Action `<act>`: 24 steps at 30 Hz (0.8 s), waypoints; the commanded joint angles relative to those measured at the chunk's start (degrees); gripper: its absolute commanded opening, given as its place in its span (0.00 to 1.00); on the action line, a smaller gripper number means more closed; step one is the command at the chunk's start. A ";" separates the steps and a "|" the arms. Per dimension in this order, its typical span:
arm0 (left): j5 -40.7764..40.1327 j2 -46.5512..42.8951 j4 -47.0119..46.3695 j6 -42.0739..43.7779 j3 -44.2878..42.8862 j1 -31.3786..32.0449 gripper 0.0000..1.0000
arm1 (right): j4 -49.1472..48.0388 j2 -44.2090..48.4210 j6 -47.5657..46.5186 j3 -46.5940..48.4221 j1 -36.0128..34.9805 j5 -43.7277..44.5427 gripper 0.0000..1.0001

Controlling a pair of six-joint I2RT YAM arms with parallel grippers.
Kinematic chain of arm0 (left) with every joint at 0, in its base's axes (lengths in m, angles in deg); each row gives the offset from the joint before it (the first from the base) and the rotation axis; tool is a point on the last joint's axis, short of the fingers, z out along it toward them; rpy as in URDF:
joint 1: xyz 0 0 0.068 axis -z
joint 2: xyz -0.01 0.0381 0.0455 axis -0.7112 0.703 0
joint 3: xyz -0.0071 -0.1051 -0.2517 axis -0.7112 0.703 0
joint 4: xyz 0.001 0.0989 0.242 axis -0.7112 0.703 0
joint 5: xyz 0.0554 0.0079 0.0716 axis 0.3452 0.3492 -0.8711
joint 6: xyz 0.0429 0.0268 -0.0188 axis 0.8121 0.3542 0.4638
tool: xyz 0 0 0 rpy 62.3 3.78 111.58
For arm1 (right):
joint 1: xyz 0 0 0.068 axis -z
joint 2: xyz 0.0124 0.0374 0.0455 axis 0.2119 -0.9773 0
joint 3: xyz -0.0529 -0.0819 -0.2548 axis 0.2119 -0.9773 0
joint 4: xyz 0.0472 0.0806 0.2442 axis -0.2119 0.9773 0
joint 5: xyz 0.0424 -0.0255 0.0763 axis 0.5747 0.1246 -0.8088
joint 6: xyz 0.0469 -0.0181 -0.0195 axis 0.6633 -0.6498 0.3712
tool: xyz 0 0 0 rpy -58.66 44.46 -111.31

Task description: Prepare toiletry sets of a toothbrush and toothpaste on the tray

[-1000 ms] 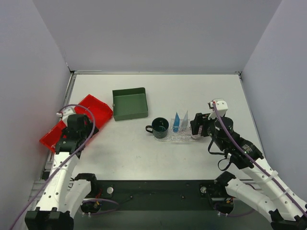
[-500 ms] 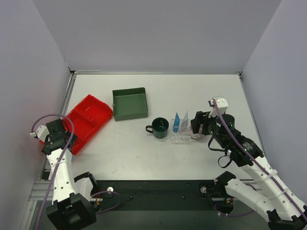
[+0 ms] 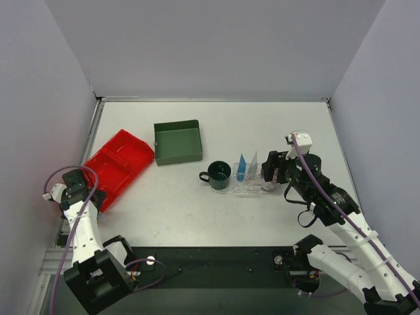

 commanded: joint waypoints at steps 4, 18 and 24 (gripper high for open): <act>3.43 1.26 -4.23 -0.87 1.01 -1.72 0.71 | -0.23 -0.39 -1.17 0.73 1.17 -0.59 0.68; 5.10 1.00 -5.72 -0.42 1.80 -1.81 0.33 | -0.23 -0.39 -1.09 -0.24 2.40 -1.30 0.67; 5.54 0.29 -5.63 0.10 1.62 -1.81 0.11 | -0.23 0.31 -1.09 -0.77 2.75 -1.30 0.67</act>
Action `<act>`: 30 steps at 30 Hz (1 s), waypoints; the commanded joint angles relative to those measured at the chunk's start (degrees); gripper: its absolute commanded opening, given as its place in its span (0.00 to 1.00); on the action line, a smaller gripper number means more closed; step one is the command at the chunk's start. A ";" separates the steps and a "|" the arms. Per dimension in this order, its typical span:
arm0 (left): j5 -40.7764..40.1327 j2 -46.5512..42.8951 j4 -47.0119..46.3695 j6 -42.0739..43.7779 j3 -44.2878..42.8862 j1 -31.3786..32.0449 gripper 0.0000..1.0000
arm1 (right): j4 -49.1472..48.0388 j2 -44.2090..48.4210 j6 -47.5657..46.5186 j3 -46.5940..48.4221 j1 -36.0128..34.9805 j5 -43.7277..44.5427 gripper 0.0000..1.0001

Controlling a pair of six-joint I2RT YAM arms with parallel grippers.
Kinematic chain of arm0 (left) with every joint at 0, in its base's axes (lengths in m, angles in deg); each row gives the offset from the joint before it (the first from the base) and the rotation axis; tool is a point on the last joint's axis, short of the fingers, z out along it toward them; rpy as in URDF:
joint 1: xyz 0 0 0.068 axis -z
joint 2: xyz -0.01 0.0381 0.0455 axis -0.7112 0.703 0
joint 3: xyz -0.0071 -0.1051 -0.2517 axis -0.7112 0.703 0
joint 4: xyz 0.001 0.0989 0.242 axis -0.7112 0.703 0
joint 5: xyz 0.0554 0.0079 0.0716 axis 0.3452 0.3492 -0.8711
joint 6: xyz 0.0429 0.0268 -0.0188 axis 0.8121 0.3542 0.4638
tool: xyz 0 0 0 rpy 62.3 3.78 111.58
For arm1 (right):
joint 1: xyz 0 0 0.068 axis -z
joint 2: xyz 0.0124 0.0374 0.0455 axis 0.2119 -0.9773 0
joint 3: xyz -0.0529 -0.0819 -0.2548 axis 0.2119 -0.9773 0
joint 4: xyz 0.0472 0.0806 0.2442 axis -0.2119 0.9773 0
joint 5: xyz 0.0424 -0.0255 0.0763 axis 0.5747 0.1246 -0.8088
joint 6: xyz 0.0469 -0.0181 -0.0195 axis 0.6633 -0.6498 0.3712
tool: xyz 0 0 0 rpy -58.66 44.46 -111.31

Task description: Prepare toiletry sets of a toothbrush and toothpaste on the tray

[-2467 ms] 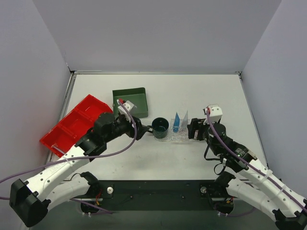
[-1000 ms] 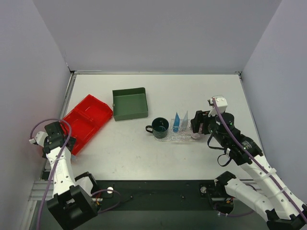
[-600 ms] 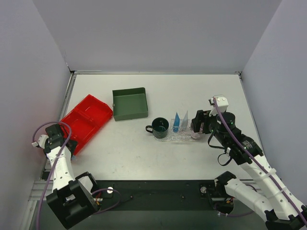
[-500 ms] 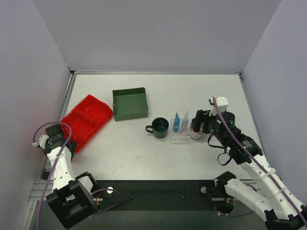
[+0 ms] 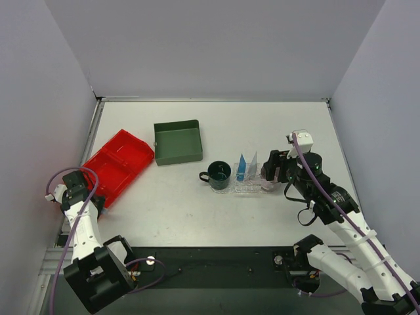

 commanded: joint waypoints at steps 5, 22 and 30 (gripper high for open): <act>1.61 -1.92 -2.20 1.20 -1.20 -0.48 0.03 | -0.03 1.14 -0.54 -0.61 0.83 -0.12 0.67; -8.48 -8.51 0.25 10.86 -8.93 13.31 0.00 | 0.05 2.11 -0.72 -1.76 1.71 -0.12 0.67; -10.79 -11.24 2.01 12.97 -10.78 19.29 0.00 | 0.14 2.73 0.25 -2.37 1.88 -0.56 0.67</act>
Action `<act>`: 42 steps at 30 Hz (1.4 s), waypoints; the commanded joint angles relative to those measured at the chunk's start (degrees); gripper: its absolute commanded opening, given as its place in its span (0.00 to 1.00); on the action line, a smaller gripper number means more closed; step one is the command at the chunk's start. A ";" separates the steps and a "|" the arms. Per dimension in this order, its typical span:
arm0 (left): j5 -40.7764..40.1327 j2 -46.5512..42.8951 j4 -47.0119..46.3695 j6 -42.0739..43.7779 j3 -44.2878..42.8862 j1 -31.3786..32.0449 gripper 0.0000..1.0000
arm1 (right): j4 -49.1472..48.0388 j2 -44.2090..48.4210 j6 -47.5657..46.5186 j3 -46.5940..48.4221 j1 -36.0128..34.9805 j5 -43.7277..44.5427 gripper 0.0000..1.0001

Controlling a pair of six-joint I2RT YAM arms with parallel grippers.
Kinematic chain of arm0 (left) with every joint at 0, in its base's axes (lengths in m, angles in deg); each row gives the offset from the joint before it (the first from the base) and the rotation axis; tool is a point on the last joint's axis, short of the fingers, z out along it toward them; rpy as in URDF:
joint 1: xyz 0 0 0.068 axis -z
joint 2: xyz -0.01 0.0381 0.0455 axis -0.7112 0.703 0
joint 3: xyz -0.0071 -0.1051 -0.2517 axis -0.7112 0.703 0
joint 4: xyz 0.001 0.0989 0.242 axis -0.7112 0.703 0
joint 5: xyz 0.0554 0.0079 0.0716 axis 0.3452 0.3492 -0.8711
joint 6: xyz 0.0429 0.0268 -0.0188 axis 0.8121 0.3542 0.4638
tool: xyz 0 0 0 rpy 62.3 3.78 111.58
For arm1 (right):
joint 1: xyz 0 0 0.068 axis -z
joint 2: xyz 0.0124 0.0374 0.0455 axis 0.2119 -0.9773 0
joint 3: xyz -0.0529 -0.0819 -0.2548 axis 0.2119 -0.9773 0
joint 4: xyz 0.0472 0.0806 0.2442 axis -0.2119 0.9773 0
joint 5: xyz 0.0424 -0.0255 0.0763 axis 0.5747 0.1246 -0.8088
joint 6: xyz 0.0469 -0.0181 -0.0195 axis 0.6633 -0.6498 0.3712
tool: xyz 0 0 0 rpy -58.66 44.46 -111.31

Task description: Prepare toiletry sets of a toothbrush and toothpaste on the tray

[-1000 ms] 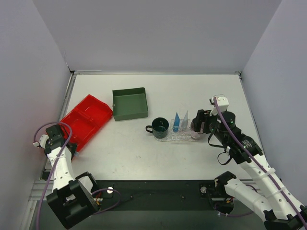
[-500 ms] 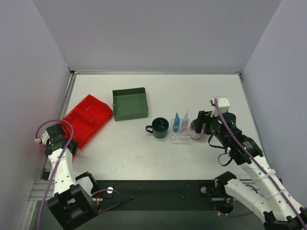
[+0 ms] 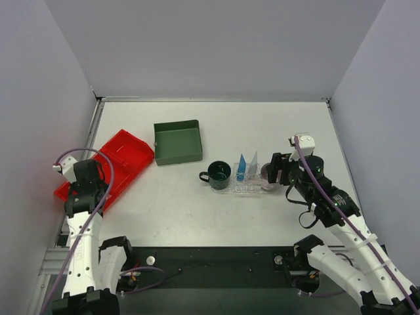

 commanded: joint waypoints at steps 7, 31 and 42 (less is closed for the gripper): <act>2.67 -2.46 1.86 7.58 -6.88 8.36 0.00 | 1.59 2.14 2.60 1.50 0.42 -1.89 0.67; 46.79 1.23 -24.84 22.52 -3.21 51.44 0.00 | -1.65 -4.62 20.35 7.23 -4.41 -28.26 0.62; 58.75 4.58 -34.70 21.47 1.72 53.38 0.00 | -6.67 -6.03 23.78 4.23 -8.02 -31.34 0.58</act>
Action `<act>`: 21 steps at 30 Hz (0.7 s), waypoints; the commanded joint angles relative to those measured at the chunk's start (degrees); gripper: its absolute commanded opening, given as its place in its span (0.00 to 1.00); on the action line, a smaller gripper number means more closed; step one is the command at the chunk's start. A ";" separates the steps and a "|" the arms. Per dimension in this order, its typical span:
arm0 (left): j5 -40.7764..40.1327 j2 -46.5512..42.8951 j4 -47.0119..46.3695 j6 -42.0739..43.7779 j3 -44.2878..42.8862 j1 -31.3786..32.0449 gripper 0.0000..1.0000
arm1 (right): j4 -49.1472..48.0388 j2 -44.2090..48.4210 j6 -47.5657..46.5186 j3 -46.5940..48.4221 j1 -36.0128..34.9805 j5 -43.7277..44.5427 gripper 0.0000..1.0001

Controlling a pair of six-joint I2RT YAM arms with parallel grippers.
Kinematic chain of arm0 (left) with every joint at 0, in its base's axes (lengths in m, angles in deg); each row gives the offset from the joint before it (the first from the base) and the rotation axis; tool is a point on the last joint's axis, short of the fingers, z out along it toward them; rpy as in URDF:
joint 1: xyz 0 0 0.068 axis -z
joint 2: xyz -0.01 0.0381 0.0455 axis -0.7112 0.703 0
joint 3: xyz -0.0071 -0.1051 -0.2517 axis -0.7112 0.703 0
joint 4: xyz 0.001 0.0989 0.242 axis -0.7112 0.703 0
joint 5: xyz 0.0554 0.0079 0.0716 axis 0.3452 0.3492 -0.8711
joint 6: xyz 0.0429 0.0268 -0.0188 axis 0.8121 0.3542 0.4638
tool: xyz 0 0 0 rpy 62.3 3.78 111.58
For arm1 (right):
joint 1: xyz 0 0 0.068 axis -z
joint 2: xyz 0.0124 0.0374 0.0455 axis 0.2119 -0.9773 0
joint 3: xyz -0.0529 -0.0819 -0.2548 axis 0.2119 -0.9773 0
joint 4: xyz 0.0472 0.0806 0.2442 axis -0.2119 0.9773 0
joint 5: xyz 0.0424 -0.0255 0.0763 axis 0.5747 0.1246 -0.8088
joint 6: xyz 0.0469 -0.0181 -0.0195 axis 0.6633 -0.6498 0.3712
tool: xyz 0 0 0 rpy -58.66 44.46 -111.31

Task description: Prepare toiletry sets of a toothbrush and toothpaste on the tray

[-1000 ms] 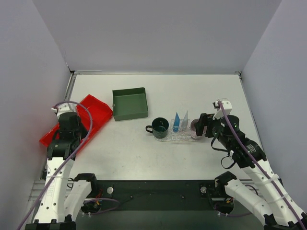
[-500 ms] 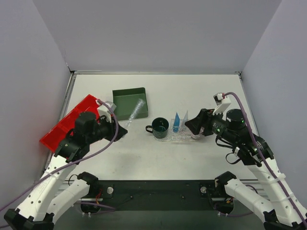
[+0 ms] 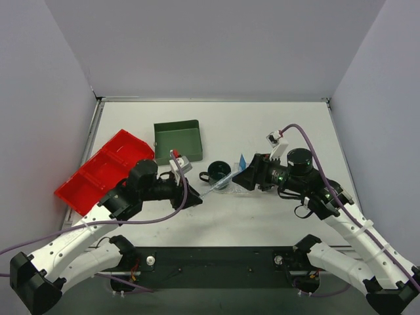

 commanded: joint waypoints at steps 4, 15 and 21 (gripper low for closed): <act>8.39 -1.18 -8.59 -0.10 1.72 0.16 0.00 | -6.17 0.61 2.98 -2.86 2.72 -4.51 0.57; 9.45 -1.88 -8.76 -0.10 2.52 0.16 0.00 | -11.88 -1.06 6.06 -4.53 3.87 -9.87 0.52; 7.69 -2.32 -8.32 0.16 2.52 0.16 0.00 | -12.32 -0.88 7.02 -5.14 3.96 -10.75 0.41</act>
